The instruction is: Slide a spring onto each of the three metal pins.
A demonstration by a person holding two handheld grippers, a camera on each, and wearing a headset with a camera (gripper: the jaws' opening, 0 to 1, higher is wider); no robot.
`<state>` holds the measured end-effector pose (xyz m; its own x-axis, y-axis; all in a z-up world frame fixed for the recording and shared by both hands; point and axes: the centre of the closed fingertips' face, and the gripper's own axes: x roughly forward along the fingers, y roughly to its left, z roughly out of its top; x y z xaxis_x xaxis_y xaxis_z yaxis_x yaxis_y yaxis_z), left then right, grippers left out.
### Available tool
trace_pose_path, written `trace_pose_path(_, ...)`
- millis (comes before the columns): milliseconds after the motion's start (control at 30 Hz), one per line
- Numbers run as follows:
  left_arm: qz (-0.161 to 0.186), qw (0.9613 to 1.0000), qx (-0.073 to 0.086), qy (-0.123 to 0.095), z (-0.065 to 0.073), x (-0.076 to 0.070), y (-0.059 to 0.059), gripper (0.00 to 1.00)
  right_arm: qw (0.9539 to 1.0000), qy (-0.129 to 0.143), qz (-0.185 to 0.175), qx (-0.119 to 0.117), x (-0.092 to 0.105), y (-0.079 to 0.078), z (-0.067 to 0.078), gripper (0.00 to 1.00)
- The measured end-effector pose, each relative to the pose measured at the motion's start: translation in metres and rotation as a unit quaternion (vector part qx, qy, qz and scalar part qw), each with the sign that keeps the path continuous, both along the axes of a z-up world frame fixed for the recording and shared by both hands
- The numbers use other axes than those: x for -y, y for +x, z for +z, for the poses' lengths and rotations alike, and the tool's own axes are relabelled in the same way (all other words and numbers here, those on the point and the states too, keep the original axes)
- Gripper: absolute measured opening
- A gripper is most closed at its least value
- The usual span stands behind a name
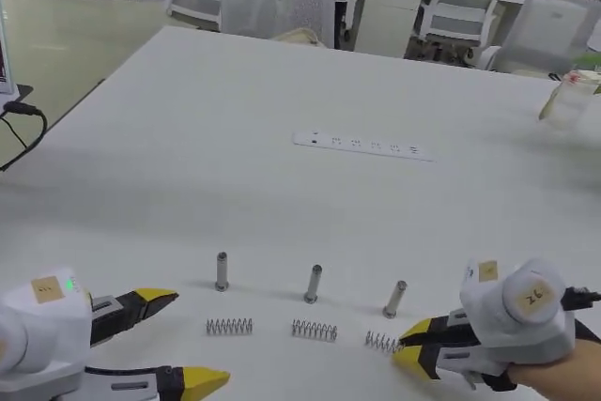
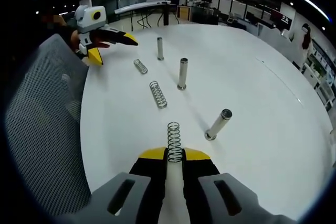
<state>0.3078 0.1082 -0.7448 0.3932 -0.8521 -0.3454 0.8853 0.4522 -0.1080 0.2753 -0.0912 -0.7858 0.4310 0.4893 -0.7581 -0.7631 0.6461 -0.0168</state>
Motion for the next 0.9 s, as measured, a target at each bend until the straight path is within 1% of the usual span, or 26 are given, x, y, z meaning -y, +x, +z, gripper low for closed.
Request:
trace_pose_path(333,-0.016,0.9999,0.004,-0.004,0.005,0.004,-0.005,0.6,0.9999,0.001,0.012,0.003,-0.01,-0.003,0.011,0.08)
trace_pose_path(600,-0.033,0.9994,0.007,-0.008,0.009,0.009,-0.011,0.57,0.9995,0.005,0.032,0.004,-0.024,-0.007,0.024,0.08)
trace_pose_path(700,-0.041,0.9991,0.009,-0.008,0.012,0.011,-0.014,0.55,0.9991,0.007,0.042,0.005,-0.03,-0.009,0.029,0.08)
trace_pose_path(767,-0.054,0.9985,0.011,-0.008,0.015,0.015,-0.017,0.55,0.9987,0.01,0.049,0.003,-0.036,-0.01,0.033,0.08)
trace_pose_path(900,-0.071,0.9973,0.016,-0.009,0.021,0.021,-0.02,0.53,0.9979,0.012,0.064,0.003,-0.045,-0.011,0.039,0.08)
